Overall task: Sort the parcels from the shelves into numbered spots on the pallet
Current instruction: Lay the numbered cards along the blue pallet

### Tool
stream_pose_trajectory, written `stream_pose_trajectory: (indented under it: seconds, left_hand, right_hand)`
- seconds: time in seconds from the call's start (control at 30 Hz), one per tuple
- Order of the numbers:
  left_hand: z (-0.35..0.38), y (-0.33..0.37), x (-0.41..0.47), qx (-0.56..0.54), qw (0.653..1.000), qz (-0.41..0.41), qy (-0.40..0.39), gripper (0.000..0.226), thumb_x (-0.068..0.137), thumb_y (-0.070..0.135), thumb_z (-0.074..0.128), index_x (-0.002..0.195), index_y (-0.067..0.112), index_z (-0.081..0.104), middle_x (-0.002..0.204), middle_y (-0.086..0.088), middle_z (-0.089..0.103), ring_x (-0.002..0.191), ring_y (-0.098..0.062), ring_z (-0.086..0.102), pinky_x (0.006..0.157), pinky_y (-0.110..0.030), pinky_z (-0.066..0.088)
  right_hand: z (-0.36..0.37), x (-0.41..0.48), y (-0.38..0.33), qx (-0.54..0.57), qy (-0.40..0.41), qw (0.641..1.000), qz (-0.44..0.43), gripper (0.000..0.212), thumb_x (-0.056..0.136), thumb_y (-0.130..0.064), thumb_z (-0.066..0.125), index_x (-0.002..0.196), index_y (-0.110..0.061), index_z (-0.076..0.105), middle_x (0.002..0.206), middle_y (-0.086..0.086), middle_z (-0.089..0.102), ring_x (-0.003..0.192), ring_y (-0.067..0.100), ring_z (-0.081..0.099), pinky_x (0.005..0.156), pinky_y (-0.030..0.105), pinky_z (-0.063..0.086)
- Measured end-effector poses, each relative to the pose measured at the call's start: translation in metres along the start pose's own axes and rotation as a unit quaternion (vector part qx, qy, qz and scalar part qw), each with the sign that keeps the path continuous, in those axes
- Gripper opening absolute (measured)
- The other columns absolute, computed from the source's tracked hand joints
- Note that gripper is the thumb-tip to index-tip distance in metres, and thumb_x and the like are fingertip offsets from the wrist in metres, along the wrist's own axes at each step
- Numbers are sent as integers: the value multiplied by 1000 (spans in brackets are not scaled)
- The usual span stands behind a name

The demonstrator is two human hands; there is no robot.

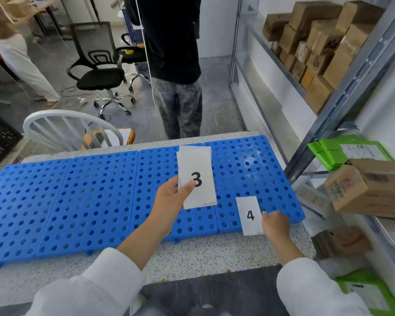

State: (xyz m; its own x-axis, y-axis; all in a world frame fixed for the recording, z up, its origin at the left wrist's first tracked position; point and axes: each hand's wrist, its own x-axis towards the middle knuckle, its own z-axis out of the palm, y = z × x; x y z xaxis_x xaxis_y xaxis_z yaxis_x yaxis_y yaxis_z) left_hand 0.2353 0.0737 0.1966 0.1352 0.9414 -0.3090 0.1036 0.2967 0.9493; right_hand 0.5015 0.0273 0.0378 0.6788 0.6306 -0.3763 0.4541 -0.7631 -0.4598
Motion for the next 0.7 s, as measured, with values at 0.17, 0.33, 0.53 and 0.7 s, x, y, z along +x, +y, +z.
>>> stream_pose_trajectory:
  seconds: [0.17,0.33,0.53,0.7]
  left_hand:
    - [-4,0,-5,-4,1000,-2,9,13,93,24,62,103,29,69,100,1,75,96,-28,69,86,-55,52]
    - [-25,1,-12,-50,997,-13,54,19,92,20,64,111,16,67,105,-9,72,92,-27,70,73,-51,59]
    - [-55,9,-24,-79,994,19,71,21,90,22,66,110,17,68,98,-8,74,86,-23,73,67,-44,61]
    - [-75,4,-36,-112,988,14,103,19,92,24,63,109,16,68,98,-10,73,88,-24,72,64,-40,61]
  right_hand:
    - [-35,-49,-95,178,-147,963,-142,36,98,-40,44,84,-9,56,77,3,55,71,19,54,71,41,51]
    - [-58,-112,-173,300,-299,877,-228,43,94,-50,49,106,-12,63,100,4,70,93,15,68,78,29,57]
    - [-40,-146,-202,251,-265,883,-295,30,85,-34,69,98,-9,60,100,9,66,88,18,64,71,28,53]
    - [-24,-162,-214,268,-265,877,-298,25,82,-26,74,81,-7,58,81,6,63,82,21,64,69,33,52]
